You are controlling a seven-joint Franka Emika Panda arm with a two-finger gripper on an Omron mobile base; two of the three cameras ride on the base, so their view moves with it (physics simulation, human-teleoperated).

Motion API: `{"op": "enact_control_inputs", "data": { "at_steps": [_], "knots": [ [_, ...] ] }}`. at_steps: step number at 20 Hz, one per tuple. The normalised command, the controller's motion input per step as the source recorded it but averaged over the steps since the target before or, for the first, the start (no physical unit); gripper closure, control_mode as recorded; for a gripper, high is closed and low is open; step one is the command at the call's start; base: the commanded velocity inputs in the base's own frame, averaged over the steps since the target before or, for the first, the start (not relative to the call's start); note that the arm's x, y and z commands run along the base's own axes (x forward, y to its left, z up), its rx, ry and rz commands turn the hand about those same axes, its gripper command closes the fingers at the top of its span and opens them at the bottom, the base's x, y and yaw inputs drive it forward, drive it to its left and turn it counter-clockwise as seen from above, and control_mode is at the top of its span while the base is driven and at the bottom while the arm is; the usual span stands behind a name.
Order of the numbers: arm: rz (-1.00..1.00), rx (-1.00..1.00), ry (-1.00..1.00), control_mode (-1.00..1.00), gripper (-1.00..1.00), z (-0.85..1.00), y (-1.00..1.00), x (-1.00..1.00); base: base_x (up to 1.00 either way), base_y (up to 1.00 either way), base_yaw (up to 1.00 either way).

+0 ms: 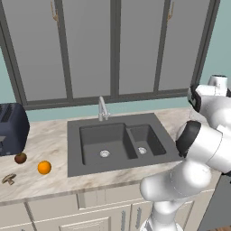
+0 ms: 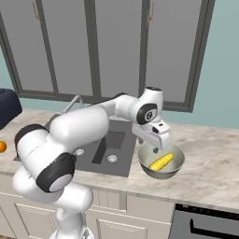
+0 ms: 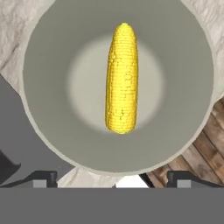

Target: There is a mixed pile of frozen fruits and vegetables on the counter. Locate all the frozen vegetables and place the items in a bowl on the counter. Take all the frozen fruits and defrost them in a running sink.

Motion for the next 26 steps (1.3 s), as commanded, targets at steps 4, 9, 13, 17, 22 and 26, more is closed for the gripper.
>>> {"op": "enact_control_inputs", "data": {
  "at_steps": [4, 9, 13, 17, 22, 26],
  "knots": [
    [0.00, -0.07, -0.02, -1.00, -1.00, 0.24, 0.46, -0.11, 0.00, 0.00, 0.00],
    [0.00, -0.04, 0.01, -1.00, -1.00, 0.25, 0.48, -0.09, 0.00, 0.00, 0.00],
    [0.00, -0.01, 0.05, -1.00, -1.00, 0.19, 0.42, -0.05, 0.00, 0.00, 0.00],
    [0.01, 0.03, 0.07, -1.00, -1.00, -0.03, 0.27, -0.07, 0.00, 0.00, 0.00],
    [0.02, 0.01, 0.03, -1.00, -1.00, -0.05, 0.19, -0.08, 0.00, 0.00, 0.00],
    [0.02, 0.00, 0.01, -1.00, -1.00, -0.01, 0.12, -0.05, 0.00, 0.00, 0.00]
  ]
}}
